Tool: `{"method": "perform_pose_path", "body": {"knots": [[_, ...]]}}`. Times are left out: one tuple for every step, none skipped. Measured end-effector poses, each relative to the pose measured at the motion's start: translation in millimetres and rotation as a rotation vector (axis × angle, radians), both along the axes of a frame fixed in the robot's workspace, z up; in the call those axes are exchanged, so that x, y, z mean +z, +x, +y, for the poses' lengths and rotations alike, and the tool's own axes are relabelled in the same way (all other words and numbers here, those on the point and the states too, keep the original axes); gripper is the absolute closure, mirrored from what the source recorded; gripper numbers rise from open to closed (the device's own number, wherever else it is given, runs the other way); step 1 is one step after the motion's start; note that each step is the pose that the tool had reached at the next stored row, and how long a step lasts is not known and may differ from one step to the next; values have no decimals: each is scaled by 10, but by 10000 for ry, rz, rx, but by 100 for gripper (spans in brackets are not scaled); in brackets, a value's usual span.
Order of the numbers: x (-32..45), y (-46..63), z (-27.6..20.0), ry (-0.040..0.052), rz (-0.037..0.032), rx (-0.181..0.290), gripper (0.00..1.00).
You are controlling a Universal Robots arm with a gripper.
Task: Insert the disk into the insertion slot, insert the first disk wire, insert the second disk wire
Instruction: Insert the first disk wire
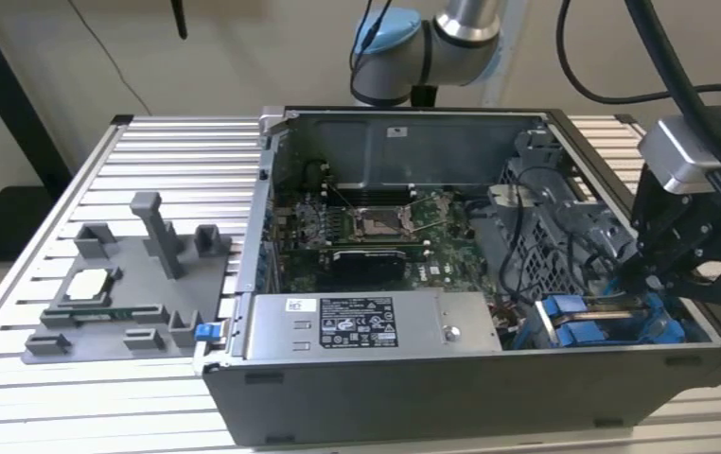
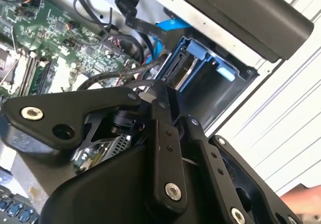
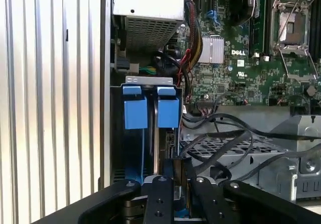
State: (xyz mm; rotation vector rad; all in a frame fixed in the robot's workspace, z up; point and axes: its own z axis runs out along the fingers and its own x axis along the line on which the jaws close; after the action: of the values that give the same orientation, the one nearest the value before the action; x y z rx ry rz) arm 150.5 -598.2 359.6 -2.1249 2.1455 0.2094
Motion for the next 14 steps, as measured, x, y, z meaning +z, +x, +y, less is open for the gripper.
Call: {"method": "perform_pose_path", "body": {"knots": [[-8, 9, 2, -23, -17, 0, 100], [-16, 14, 3, -55, -43, 0, 100], [-21, 14, 4, -104, -73, -1, 100], [-24, 15, 5, -144, -98, -1, 100], [-26, 16, 5, -160, -110, 0, 100], [-27, 16, 5, -168, -117, 1, 100], [-28, 16, 5, -181, -128, 1, 100], [-29, 16, 6, -211, -143, 0, 100], [-32, 16, 9, -235, -152, 0, 100], [-36, 16, 14, -257, -158, 1, 100], [-39, 16, 19, -289, -164, 1, 100], [-44, 16, 23, -325, -169, -3, 100], [-51, 16, 28, -358, -172, -18, 100], [-58, 17, 34, -399, -172, -36, 100]]}}
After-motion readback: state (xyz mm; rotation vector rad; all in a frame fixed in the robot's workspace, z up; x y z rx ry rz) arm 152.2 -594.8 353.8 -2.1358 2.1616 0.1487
